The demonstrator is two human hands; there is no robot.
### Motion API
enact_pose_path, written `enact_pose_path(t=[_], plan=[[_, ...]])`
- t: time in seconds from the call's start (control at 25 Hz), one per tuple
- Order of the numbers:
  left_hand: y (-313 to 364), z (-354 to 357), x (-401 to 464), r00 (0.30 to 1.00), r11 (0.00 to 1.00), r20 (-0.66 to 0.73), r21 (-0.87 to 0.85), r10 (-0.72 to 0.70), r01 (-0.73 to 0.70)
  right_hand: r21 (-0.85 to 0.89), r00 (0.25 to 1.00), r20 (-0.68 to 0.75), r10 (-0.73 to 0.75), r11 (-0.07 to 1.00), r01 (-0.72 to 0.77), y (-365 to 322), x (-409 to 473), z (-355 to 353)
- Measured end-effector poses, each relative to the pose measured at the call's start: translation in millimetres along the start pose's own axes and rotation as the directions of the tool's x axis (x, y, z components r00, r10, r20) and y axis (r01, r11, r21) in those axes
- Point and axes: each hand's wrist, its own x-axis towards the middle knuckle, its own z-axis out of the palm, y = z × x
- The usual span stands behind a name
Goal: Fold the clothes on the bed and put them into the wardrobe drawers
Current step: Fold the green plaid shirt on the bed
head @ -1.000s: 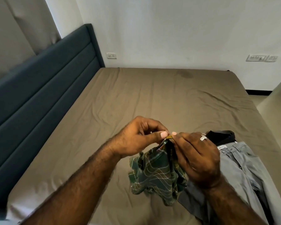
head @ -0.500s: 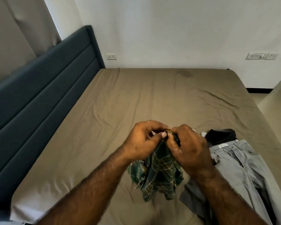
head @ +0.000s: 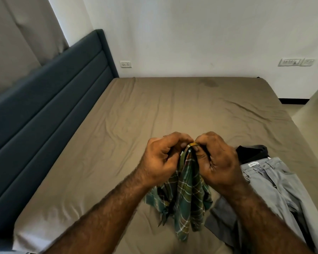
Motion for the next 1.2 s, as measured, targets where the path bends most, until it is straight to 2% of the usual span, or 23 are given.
enact_pose_path(t=[0.12,0.2,0.32,0.4,0.44,0.48,0.56,0.64,0.68,0.72,0.76,0.8,0.84,0.88,0.92,1.0,1.08,1.12,1.2], plan=[[-1,-14,6,0.981,0.967,0.132,0.19,0.144,-0.168,0.043,0.998,0.039,0.039,0.998,-0.041,0,-2,2],[-4,-18,7,0.976,0.962,0.192,0.23,0.103,-0.146,0.091,0.994,0.052,0.101,0.99,-0.106,1,-5,6],[-4,-13,3,0.983,0.999,0.184,0.042,0.002,-0.01,0.113,0.985,0.019,0.174,0.978,-0.175,-1,-6,11],[0,-8,-1,0.988,0.99,0.123,-0.091,-0.095,0.107,0.021,0.994,0.002,0.11,0.994,-0.11,-1,-5,10],[2,-7,-1,0.991,0.989,0.068,-0.088,-0.117,0.123,-0.036,0.999,-0.001,0.053,0.998,-0.053,0,-4,9],[4,-6,-3,0.996,0.996,-0.007,-0.018,-0.088,0.088,-0.074,1.0,-0.006,0.007,0.997,-0.008,0,-4,8],[7,-4,-8,0.989,0.97,-0.111,0.235,0.094,-0.065,-0.077,0.999,-0.046,-0.003,0.997,0.0,0,-5,8],[9,0,-12,0.948,0.878,-0.108,0.421,0.299,-0.228,-0.047,0.996,-0.088,0.012,0.999,-0.016,-2,-7,11],[10,3,-14,0.935,0.861,-0.117,0.441,0.335,-0.253,-0.058,0.994,-0.106,-0.002,0.998,-0.004,-3,-9,13],[11,7,-15,0.945,0.896,-0.145,0.386,0.293,-0.219,-0.092,0.991,-0.127,-0.036,0.995,0.024,-3,-11,14],[11,8,-14,0.973,0.972,-0.177,0.207,0.148,-0.111,-0.128,0.985,-0.15,-0.082,0.99,0.063,-1,-13,15],[13,8,-9,0.985,0.994,-0.157,-0.085,-0.074,0.061,-0.152,0.977,-0.171,-0.125,0.983,0.099,2,-14,15],[15,6,-5,0.966,0.909,-0.056,-0.355,-0.252,0.217,-0.151,0.97,-0.189,-0.154,0.98,0.127,4,-14,13],[14,3,-3,0.942,0.811,0.036,-0.498,-0.334,0.307,-0.125,0.965,-0.2,-0.17,0.981,0.147,6,-13,12],[14,0,0,0.936,0.791,0.087,-0.511,-0.341,0.336,-0.091,0.962,-0.211,-0.173,0.983,0.156,7,-11,11],[14,-6,6,0.966,0.888,0.109,-0.381,-0.234,0.258,-0.033,0.964,-0.231,-0.129,0.992,0.125,10,-8,9],[14,-13,13,0.992,0.988,0.119,-0.143,-0.048,0.065,0.093,0.976,-0.218,-0.021,0.995,0.042,10,-2,9],[12,-17,15,0.989,0.999,0.146,-0.005,0.038,-0.038,0.17,0.98,-0.194,0.039,0.986,-0.005,9,0,9],[6,-20,18,0.967,0.954,0.217,0.238,0.132,-0.183,0.277,0.984,-0.143,0.107,0.959,-0.064,8,2,12]])
